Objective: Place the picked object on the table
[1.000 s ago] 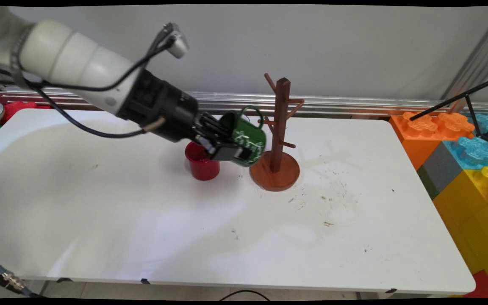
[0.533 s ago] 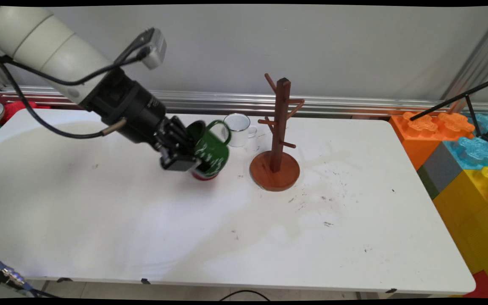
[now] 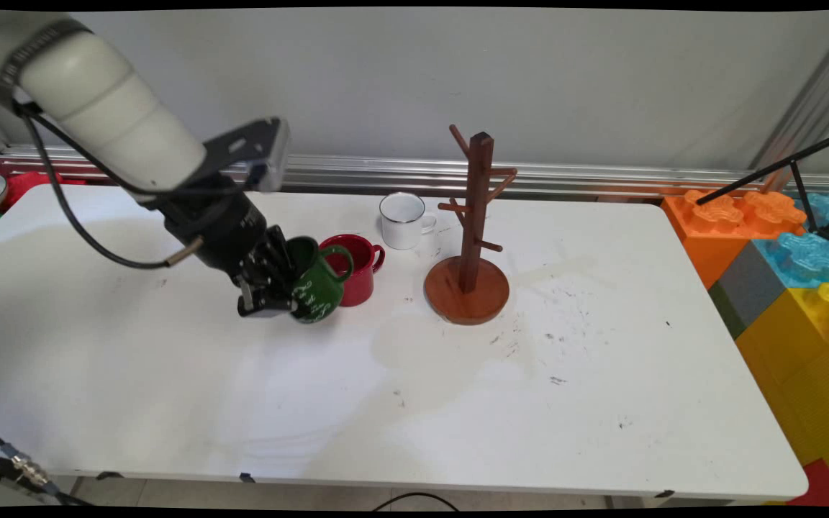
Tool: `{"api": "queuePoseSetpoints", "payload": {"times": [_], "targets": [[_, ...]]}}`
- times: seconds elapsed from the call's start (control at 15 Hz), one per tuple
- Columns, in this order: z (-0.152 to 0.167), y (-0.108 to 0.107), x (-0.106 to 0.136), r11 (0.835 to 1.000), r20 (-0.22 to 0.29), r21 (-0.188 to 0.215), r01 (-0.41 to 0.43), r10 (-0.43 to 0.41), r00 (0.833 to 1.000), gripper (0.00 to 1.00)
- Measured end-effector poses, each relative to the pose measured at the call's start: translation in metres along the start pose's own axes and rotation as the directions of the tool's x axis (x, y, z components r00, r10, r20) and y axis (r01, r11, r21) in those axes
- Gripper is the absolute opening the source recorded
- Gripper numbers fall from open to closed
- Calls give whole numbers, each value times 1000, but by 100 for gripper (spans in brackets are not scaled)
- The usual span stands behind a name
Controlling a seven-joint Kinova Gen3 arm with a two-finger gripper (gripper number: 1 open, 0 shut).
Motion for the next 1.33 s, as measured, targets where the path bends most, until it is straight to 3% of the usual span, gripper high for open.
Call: {"api": "queuePoseSetpoints", "payload": {"times": [0.33,0.6,1.2,1.27,1.33], "targets": [[48,-3,4,998,111,1,-55,54,992,0],[87,-3,11,997,163,8,-78,76,984,0],[146,0,26,993,209,40,-113,102,973,0],[148,0,27,993,209,42,-114,103,972,100],[151,0,28,992,210,45,-117,105,972,100]]}}
